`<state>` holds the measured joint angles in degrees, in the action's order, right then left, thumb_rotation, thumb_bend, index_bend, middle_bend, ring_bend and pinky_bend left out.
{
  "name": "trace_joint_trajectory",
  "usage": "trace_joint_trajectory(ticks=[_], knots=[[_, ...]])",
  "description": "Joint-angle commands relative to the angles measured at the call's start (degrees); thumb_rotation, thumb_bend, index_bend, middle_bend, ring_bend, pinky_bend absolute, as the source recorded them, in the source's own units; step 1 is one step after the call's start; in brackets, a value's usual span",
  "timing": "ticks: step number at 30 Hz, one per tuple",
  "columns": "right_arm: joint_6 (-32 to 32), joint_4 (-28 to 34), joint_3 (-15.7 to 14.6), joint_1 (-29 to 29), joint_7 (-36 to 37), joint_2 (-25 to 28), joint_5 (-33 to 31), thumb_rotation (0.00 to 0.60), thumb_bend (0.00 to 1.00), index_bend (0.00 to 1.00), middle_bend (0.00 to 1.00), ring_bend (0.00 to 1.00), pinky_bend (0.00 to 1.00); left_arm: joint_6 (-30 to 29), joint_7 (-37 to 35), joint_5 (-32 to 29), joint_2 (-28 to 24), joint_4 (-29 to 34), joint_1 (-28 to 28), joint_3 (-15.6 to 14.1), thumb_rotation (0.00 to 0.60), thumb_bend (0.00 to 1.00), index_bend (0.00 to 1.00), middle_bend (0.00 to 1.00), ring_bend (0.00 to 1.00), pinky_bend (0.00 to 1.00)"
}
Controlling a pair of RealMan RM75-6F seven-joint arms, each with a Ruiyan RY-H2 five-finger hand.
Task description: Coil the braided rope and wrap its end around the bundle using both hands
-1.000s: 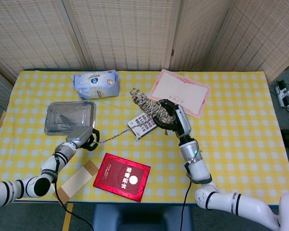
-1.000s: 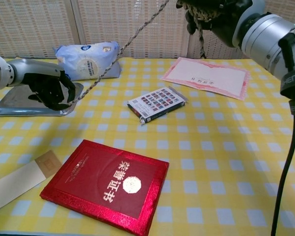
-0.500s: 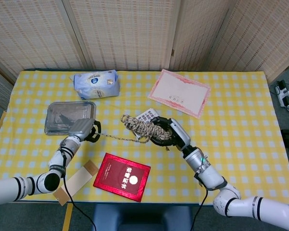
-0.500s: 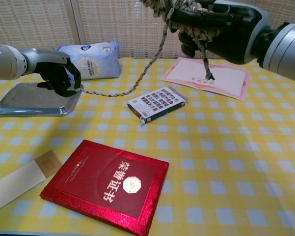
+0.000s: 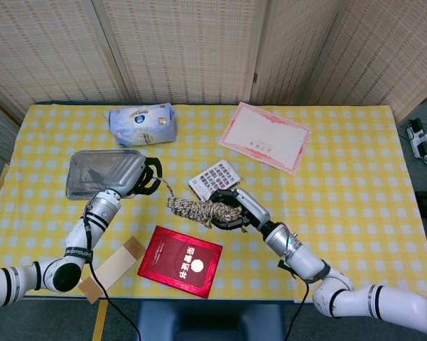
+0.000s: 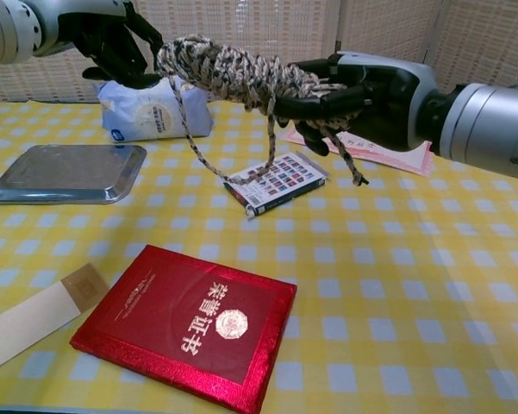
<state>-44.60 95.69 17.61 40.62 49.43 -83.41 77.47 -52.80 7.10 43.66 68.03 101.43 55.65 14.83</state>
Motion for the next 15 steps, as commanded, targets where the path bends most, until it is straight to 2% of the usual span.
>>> trace_joint_trajectory(ticks=[1,6,15], knots=[[1.47,-0.22,-0.38,1.46,-3.73,-1.17,-3.19,0.600,0.71,0.84,0.65,0.72,0.72,-2.00,-1.94,2.87,-1.34,2.53,-1.32,1.90,0.600,0.58,0.69,0.92,0.81,0.88],[2.64,-0.68,-0.30,3.50,-9.91,-3.31,-7.93,0.600,0.71,0.84,0.65,0.72,0.72,-3.41,-4.11,6.13,-2.44,5.53,-2.47,3.76,0.600,0.58,0.69,0.92,0.81,0.88],[3.03,-1.82,0.12,7.45,-21.55,-7.86,-17.62,0.600,0.71,0.85,0.65,0.73,0.72,-4.26,-3.23,8.64,-2.64,9.45,-2.15,5.24,0.600,0.58,0.69,0.92,0.81,0.88]])
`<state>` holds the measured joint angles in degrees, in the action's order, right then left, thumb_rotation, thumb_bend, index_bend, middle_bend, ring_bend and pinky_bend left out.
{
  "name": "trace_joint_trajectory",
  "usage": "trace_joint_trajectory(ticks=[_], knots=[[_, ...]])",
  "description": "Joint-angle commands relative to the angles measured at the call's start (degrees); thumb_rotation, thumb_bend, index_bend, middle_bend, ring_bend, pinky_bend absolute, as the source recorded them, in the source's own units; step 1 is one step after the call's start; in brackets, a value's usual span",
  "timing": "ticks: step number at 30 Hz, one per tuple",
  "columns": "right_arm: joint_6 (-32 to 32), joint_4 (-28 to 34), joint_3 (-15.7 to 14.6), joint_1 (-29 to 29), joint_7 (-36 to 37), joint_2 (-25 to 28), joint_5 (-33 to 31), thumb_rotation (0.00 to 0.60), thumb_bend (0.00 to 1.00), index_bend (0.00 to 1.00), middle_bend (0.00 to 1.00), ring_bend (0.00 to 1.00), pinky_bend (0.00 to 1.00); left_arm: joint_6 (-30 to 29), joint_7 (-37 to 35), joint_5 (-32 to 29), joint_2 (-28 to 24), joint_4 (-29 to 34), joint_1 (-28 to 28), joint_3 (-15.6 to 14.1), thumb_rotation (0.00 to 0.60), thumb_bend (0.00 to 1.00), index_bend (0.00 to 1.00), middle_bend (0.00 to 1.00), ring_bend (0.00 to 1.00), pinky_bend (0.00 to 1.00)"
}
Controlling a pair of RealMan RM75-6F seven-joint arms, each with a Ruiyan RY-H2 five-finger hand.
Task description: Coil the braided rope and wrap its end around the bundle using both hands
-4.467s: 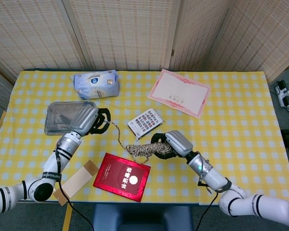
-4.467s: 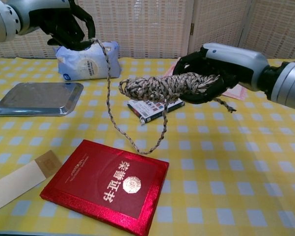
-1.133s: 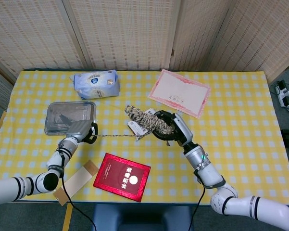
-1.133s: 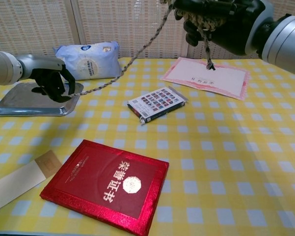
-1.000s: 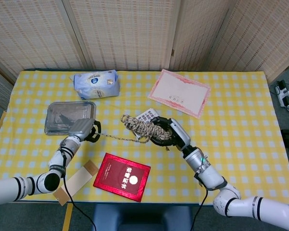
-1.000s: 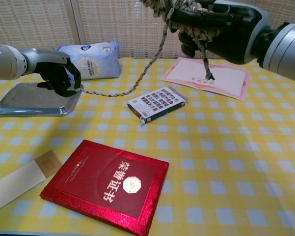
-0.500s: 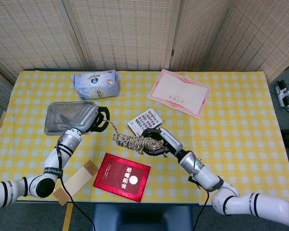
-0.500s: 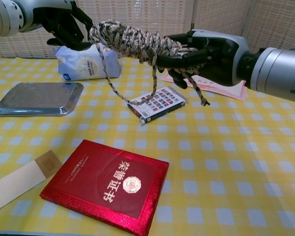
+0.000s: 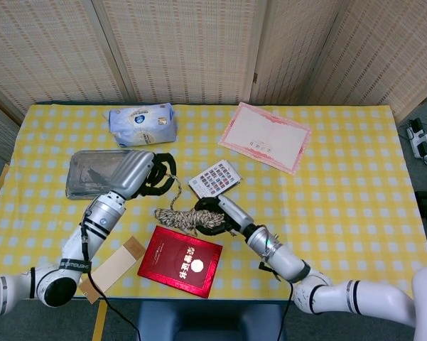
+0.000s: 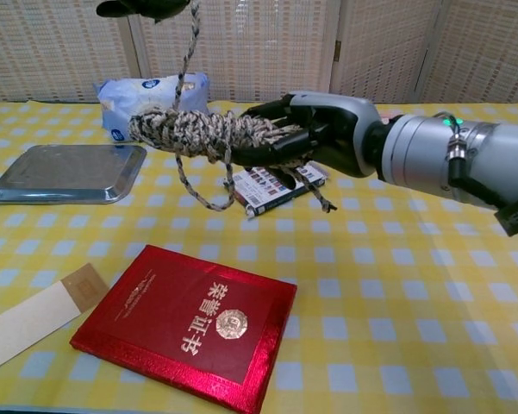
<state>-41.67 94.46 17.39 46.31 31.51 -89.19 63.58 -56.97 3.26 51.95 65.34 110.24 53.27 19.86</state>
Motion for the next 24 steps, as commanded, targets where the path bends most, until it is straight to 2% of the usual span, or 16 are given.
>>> trace_joint_trajectory(ticks=[1,12,17,24], knots=[[-0.12,-0.71,0.41,2.03,-4.56,-2.51,-4.56,0.600,0.71,0.85,0.65,0.73,0.72,-0.08,0.96,0.40,0.18,0.84,0.38,0.20,0.600,0.58,0.69,0.92,0.81,0.88],[-5.91,-2.27,2.16,4.02,-14.60,-7.23,-15.18,0.600,0.71,0.85,0.65,0.73,0.72,-0.04,1.96,0.78,1.89,2.89,1.20,0.45,0.600,0.58,0.69,0.92,0.81,0.88],[-11.14,-4.22,4.82,3.94,-16.81,-10.93,-19.63,0.600,0.72,0.85,0.65,0.72,0.72,0.84,-0.65,2.66,1.62,4.96,0.43,0.56,0.600,0.58,0.69,0.92,0.81,0.88],[-17.96,-7.35,9.22,2.82,-15.30,-16.25,-19.83,0.600,0.72,0.86,0.66,0.73,0.73,3.51,-2.53,5.66,0.95,6.76,-0.52,-1.39,0.600,0.58,0.69,0.92,0.81,0.88]])
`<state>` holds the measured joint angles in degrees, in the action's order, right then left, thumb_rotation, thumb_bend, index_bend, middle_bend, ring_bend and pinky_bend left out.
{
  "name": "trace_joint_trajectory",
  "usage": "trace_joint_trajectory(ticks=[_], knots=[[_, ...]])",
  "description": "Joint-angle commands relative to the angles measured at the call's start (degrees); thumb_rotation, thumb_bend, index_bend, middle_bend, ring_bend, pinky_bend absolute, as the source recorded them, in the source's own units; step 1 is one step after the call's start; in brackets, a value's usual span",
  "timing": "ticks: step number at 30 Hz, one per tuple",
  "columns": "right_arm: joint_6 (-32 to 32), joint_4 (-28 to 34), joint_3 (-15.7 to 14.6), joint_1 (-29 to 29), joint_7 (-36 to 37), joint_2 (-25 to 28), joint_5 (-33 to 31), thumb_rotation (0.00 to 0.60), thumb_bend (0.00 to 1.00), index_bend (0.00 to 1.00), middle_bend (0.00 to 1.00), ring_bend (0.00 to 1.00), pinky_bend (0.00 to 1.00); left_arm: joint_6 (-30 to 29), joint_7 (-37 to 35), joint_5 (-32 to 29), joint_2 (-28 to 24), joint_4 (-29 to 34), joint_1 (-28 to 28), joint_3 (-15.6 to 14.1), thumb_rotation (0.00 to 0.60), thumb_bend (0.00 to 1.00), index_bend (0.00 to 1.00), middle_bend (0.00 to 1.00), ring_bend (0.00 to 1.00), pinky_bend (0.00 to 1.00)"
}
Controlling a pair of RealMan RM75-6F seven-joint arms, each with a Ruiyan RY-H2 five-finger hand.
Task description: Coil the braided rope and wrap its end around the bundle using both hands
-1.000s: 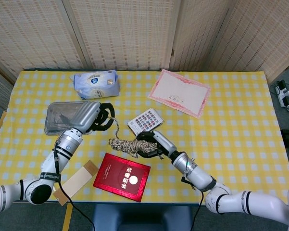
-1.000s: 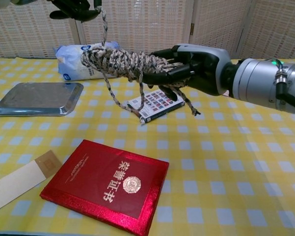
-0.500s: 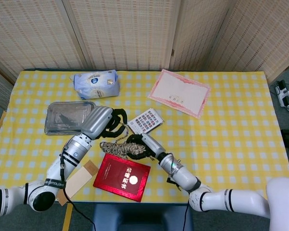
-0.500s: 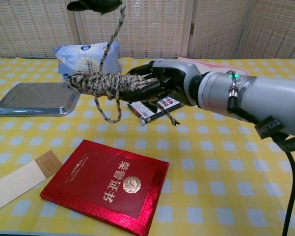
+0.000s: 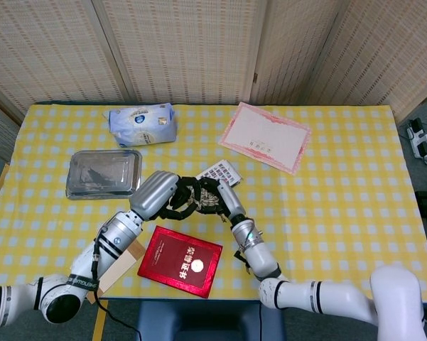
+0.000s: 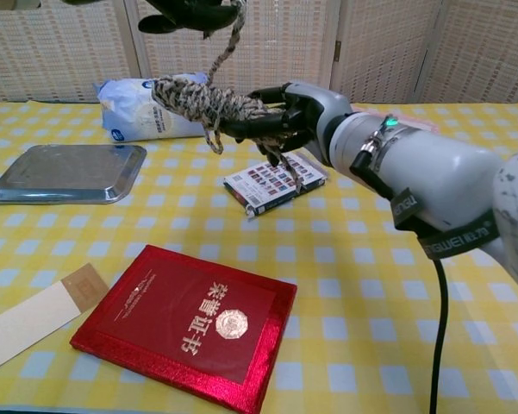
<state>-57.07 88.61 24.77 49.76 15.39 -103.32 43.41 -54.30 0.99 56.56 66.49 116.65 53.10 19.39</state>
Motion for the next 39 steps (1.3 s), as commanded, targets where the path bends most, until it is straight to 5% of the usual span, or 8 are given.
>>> trace_joint_trajectory(ticks=[1,14,27,39], knots=[[-3.19,-1.79,2.34,-0.85,1.38,-2.65,0.79,0.600,0.72,0.86,0.66,0.73,0.73,1.17,-0.46,1.24,-0.18,0.38,-0.44,-1.19,0.600,0.58,0.69,0.92,0.81,0.88],[-5.91,-2.60,5.84,-5.68,14.92,-4.30,11.83,0.600,0.72,0.86,0.66,0.73,0.73,5.47,-1.97,-0.89,-0.06,-3.80,-0.91,-4.29,0.600,0.58,0.69,0.92,0.81,0.88],[2.05,0.95,4.69,-8.00,31.56,1.34,23.30,0.600,0.72,0.86,0.66,0.73,0.73,8.15,-1.42,-7.24,2.58,-12.72,-0.62,-6.50,0.600,0.58,0.69,0.92,0.81,0.88],[9.09,2.38,3.48,-4.38,38.13,4.30,29.35,0.600,0.72,0.87,0.66,0.73,0.73,10.00,-1.70,-11.82,3.76,-19.49,-0.89,-7.11,0.600,0.58,0.69,0.92,0.81,0.87]])
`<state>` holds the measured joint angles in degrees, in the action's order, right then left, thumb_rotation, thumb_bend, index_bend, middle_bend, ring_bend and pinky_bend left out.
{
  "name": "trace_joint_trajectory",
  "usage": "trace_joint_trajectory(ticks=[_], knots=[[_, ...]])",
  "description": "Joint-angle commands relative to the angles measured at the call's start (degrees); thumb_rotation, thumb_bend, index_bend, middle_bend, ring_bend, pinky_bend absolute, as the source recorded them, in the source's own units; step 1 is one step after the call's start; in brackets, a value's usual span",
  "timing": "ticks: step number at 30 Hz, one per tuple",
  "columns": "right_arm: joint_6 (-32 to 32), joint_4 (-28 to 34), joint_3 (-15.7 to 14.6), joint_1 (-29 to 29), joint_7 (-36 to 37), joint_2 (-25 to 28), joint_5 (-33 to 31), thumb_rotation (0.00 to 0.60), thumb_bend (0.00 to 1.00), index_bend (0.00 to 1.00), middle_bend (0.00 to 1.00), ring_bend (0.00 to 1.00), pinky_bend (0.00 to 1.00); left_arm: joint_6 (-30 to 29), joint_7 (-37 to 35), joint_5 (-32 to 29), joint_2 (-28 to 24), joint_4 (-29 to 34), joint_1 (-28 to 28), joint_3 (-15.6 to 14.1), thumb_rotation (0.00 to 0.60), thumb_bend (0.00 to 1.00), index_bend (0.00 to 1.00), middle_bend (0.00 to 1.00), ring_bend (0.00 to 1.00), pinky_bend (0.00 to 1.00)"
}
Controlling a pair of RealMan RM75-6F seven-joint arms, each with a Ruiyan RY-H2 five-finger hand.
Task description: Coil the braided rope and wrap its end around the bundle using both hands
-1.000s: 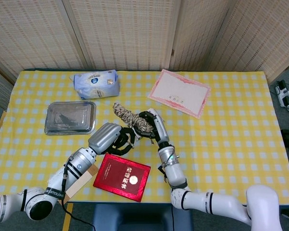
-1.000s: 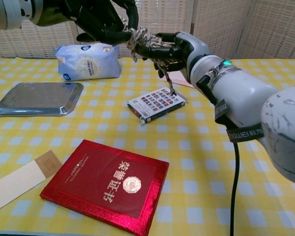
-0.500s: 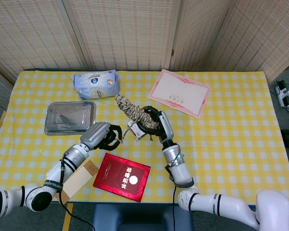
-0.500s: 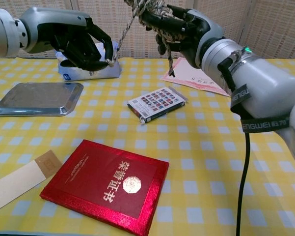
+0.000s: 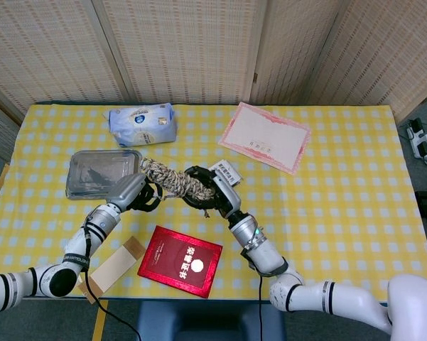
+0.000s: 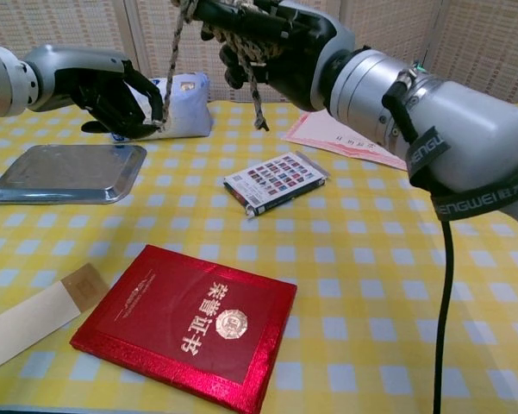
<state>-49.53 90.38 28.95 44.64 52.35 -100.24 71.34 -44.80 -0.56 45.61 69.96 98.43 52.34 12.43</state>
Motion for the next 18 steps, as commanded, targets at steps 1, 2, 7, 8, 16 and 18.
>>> trace_joint_trajectory(ticks=[1,2,7,8,16,18], knots=[[2.06,0.78,-0.98,0.86,1.70,1.68,1.90,0.600,0.72,0.87,0.66,0.73,0.73,0.64,-0.22,-1.13,0.38,-1.80,-0.18,-0.17,0.600,0.58,0.69,0.92,0.81,0.88],[2.63,0.94,-1.33,0.99,2.13,2.20,2.44,0.600,0.72,0.87,0.66,0.73,0.73,0.76,-0.31,-1.42,0.48,-2.35,-0.21,-0.14,0.600,0.58,0.69,0.92,0.81,0.88],[5.15,1.91,-3.59,1.69,3.47,5.20,5.56,0.600,0.72,0.87,0.66,0.73,0.73,0.76,-0.69,-2.72,1.01,-5.50,-0.46,0.32,0.600,0.58,0.69,0.92,0.81,0.88],[5.41,2.16,-3.97,1.76,3.48,5.70,5.93,0.600,0.72,0.87,0.66,0.73,0.73,0.59,-0.61,-2.89,1.05,-6.03,-0.50,0.42,0.600,0.58,0.69,0.92,0.81,0.88],[5.87,4.37,-7.20,1.34,1.85,9.72,7.35,0.600,0.72,0.88,0.67,0.73,0.73,-1.48,-2.18,-2.79,0.56,-8.16,-2.12,2.24,0.600,0.58,0.69,0.92,0.81,0.88],[5.95,4.80,-7.94,1.21,1.06,10.48,7.11,0.600,0.72,0.88,0.67,0.73,0.73,-2.06,-2.72,-1.84,0.26,-8.10,-2.73,2.61,0.600,0.58,0.69,0.92,0.81,0.88]])
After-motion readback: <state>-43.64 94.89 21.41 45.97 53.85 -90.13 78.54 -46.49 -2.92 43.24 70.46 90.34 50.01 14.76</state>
